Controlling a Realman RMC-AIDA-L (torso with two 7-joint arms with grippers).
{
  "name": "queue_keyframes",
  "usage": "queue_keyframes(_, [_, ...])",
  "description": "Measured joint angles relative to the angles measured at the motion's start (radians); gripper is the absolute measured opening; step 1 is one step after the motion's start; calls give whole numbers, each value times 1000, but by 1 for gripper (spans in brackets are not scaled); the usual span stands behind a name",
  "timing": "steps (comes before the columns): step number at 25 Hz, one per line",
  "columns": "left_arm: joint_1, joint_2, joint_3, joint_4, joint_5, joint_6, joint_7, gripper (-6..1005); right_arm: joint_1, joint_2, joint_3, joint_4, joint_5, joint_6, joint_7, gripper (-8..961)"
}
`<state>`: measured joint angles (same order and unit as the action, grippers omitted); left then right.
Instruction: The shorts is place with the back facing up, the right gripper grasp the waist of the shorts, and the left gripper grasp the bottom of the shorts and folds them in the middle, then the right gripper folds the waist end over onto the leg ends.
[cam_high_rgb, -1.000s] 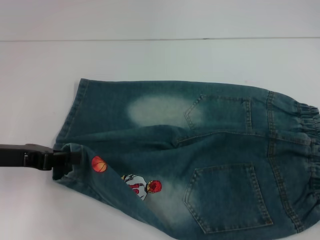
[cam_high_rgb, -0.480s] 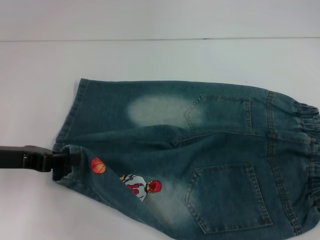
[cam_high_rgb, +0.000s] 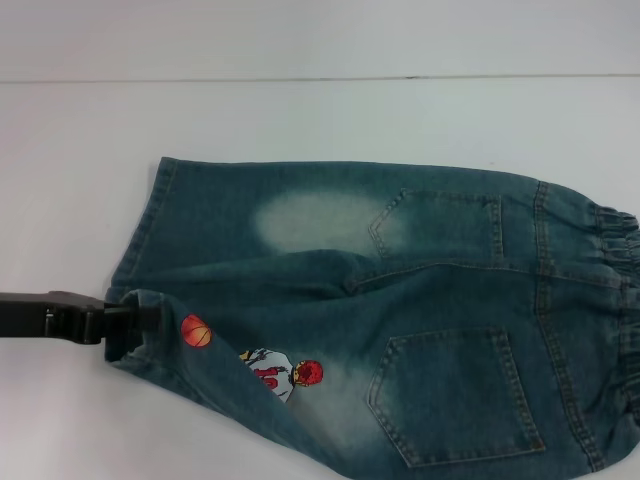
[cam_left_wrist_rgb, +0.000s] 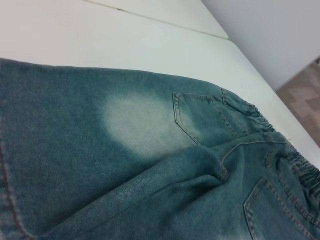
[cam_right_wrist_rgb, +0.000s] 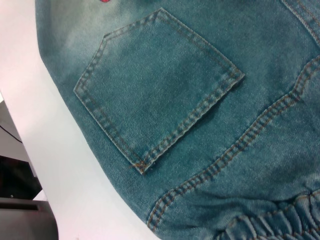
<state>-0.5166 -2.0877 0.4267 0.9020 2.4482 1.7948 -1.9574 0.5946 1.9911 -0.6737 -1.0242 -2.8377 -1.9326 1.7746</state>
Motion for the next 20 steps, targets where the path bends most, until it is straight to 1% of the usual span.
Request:
queue_keyframes(5, [2, 2, -2, 0, -19, -9, 0, 57, -1, -1, 10, 9, 1, 21, -6, 124])
queue_keyframes(11, [-14, 9, -1, 0, -49, -23, -8, 60, -1, -19, 33, 9, 55, 22, -18, 41])
queue_keyframes(13, [-17, 11, -1, 0, -60, -24, -10, 61, -2, -21, 65, 9, 60, 20, -29, 41])
queue_keyframes(17, [-17, 11, -3, 1, -90, -46, -15, 64, -11, -27, 186, 17, 82, 28, -71, 41])
queue_keyframes(20, [-7, 10, -5, -3, -120, -88, -23, 65, -33, -41, 270, 55, 155, 61, -97, 41])
